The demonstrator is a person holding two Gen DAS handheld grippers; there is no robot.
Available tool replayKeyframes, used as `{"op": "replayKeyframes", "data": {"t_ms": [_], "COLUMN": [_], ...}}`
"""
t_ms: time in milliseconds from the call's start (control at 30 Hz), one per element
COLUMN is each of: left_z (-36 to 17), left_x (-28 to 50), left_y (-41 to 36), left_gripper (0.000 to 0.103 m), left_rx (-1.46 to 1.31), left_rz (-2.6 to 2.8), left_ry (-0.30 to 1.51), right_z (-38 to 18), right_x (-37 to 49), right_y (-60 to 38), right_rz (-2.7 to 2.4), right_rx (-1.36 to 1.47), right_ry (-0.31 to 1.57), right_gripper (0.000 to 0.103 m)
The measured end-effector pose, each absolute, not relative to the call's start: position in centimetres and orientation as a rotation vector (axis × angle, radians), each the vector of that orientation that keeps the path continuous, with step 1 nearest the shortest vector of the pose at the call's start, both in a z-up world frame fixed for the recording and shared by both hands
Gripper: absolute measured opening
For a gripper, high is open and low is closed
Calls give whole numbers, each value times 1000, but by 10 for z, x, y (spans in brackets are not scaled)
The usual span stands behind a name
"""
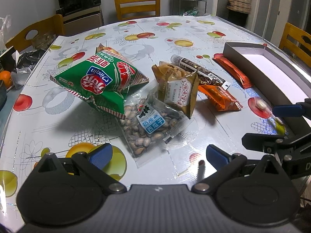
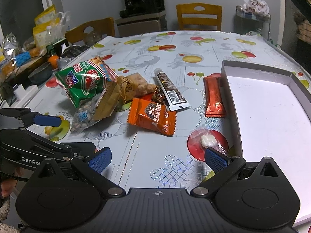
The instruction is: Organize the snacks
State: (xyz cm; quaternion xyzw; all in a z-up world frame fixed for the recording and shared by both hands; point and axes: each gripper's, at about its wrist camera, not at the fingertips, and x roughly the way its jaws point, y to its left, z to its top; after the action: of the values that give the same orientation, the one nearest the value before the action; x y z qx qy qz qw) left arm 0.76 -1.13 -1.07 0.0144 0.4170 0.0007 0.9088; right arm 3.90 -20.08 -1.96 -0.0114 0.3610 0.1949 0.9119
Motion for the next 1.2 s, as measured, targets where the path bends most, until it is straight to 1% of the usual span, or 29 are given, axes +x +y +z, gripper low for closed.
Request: {"op": "replayKeyframes", "data": {"t_ms": [267,700,800,1000,1133,1200], "left_z": [-7,10,13,21,20,17], "left_x": [6,15,21,28,35,39], "left_y": [-11,-17,-17,-2,-4,-9], "left_gripper": [103,103,103,103,97,88], "left_rx": [35,89,95,5,1,24], "left_rz": [2,-38,-27,-55,-83,-96], "left_ry": [849,753,718,645,652,664], "right_z": [-18,-15,-14,-17,-19,-21], "right_x": [39,43,47,54,60,64], "right_y": [-201,-204,-198,-177,-166,-162], "right_rz": [402,405,421,436,457,463], "right_rx": [-27,-50,-93,-226,-257,-270], "right_ry": [738,716,686,630,604,602], "right_gripper": [103,103,103,102,96,88]}}
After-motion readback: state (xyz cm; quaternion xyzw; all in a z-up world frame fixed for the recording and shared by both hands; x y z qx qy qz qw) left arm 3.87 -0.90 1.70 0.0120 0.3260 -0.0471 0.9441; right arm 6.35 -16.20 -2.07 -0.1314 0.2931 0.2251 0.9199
